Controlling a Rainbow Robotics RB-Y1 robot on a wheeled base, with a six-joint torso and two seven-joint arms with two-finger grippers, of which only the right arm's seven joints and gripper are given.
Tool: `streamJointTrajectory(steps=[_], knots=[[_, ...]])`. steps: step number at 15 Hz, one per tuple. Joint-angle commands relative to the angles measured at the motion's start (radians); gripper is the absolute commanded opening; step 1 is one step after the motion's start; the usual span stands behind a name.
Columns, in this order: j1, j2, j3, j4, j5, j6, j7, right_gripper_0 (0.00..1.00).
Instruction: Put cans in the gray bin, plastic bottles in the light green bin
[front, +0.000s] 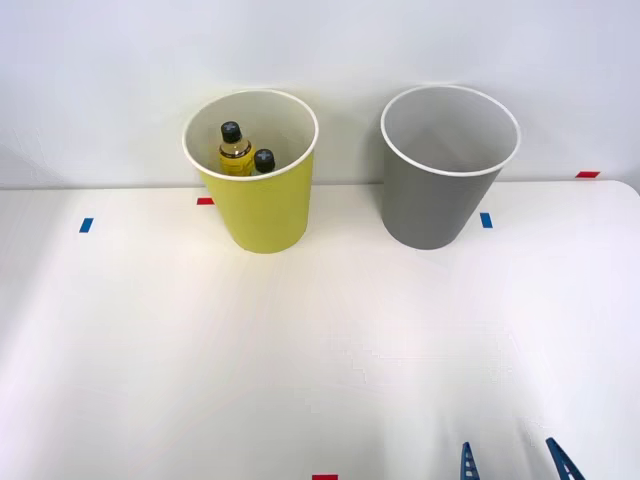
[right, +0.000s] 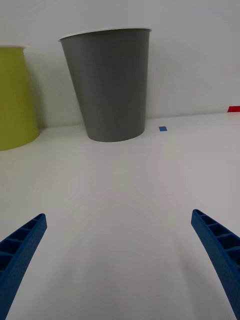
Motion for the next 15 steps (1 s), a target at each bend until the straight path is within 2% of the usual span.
streamJointTrajectory(steps=[1,15], knots=[[0.0,0.0,0.0,0.0,0.0,0.0,0.0,1.0],[0.0,0.0,0.0,0.0,0.0,0.0,0.0,1.0]])
